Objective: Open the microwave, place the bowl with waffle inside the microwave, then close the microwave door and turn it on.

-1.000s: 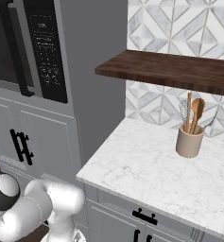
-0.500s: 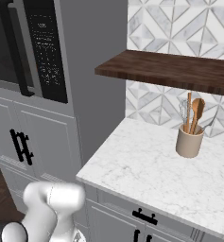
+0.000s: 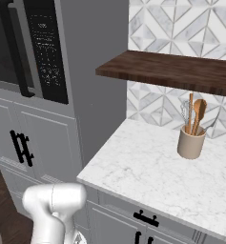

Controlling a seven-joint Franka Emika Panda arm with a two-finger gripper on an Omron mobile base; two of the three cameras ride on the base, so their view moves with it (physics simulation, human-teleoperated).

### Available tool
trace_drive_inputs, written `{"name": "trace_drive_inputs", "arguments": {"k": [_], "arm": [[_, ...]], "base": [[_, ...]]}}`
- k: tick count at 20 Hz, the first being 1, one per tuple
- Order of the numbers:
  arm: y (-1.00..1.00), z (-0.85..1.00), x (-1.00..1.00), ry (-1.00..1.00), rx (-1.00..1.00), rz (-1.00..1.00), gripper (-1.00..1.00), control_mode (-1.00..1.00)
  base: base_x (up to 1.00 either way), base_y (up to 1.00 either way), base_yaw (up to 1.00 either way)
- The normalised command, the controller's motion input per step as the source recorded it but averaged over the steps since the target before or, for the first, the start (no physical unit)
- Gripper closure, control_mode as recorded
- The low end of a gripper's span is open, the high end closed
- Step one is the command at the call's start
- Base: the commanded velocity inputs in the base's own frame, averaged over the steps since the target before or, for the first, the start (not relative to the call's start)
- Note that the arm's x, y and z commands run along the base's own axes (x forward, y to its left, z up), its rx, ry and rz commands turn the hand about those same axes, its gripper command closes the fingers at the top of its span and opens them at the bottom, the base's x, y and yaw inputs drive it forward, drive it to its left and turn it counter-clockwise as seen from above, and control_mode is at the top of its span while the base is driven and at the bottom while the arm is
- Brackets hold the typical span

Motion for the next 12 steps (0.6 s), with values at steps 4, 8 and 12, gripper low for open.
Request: {"name": "trace_drive_inputs", "arguments": {"k": [4, 8, 12], "arm": [[-0.9, 0.56, -0.22, -0.01, -0.07, 0.0, -1.0, -1.0], [-0.51, 0.33, -0.43, 0.01, -0.02, -0.13, -1.0, -1.0], [-0.01, 0.02, -0.04, 0.28, 0.0, -0.26, -1.0, -1.0]], "base": [[0.0, 0.0, 0.0], [0.0, 0.0, 0.0], [0.0, 0.0, 0.0]]}}
